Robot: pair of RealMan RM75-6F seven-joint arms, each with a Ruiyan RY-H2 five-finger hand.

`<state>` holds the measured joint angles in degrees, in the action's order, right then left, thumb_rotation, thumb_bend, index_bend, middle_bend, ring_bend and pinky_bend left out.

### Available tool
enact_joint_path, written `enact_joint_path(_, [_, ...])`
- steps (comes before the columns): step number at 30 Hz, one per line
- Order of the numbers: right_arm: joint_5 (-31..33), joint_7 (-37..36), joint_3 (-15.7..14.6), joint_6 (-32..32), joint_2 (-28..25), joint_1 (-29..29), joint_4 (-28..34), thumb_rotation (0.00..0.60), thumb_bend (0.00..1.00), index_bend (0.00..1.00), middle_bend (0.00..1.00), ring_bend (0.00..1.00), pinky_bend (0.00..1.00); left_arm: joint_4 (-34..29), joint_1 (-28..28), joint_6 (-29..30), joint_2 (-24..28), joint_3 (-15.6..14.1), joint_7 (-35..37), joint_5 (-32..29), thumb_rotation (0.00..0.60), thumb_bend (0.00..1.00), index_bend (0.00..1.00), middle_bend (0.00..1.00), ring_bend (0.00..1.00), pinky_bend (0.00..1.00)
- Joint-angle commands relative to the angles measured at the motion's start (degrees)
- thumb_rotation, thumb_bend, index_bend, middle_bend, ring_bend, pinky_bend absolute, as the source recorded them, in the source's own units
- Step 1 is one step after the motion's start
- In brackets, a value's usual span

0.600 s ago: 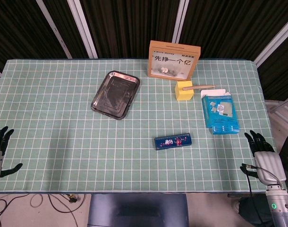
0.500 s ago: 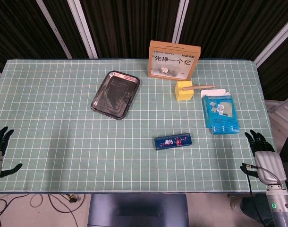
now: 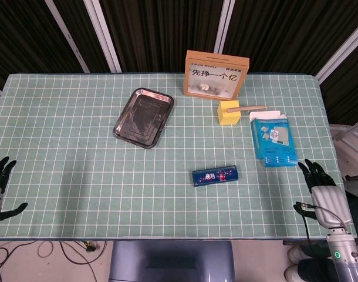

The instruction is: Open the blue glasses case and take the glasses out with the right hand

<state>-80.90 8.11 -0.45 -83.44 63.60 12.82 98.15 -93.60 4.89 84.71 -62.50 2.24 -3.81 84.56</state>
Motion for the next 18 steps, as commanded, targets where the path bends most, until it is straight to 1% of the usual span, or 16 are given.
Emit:
enact_joint_path(1, [0.4,2.9,1.5,3.8,-2.1,2.5,4.4,0.6,0.06,0.0,0.0,0.0,0.22,0.0,0.0,0.0,0.0,-0.1,0.1,0.1,0.6,0.07,0.0,0.0,0.0,0.0])
enact_joint_path(5, [2.0,7.9,3.8,9.8,-4.1,6.9,10.0,0.6,0.06,0.0,0.0,0.0,0.22,0.2,0.1,-0.2,0.1,0.0,0.7,-0.1,0.6,0.07,0.0,0.0,0.0,0.0])
enact_joint_path(8, [3.4,12.2,5.5,14.3,-4.6,10.6,13.2,0.6,0.07,0.0,0.0,0.0,0.22,0.1,0.2,-0.6,0.2,0.1,0.9,-0.4,0.6,0.07,0.0,0.0,0.0,0.0])
enact_joint_path(12, [5.8,16.8,7.3,19.4,-3.3,15.0,15.4,0.6,0.09,0.0,0.0,0.0,0.22,-0.2,0.3,-0.9,0.2,0.0,0.8,-0.2,0.6,0.07,0.0,0.0,0.0,0.0])
enact_joint_path(18, [11.4,25.4,8.6,24.6,1.0,20.7,16.5,0.6,0.11,0.0,0.0,0.0,0.22,-0.4,0.4,-1.2,0.3,-0.1,0.8,-0.4,0.6,0.07,0.0,0.0,0.0,0.0])
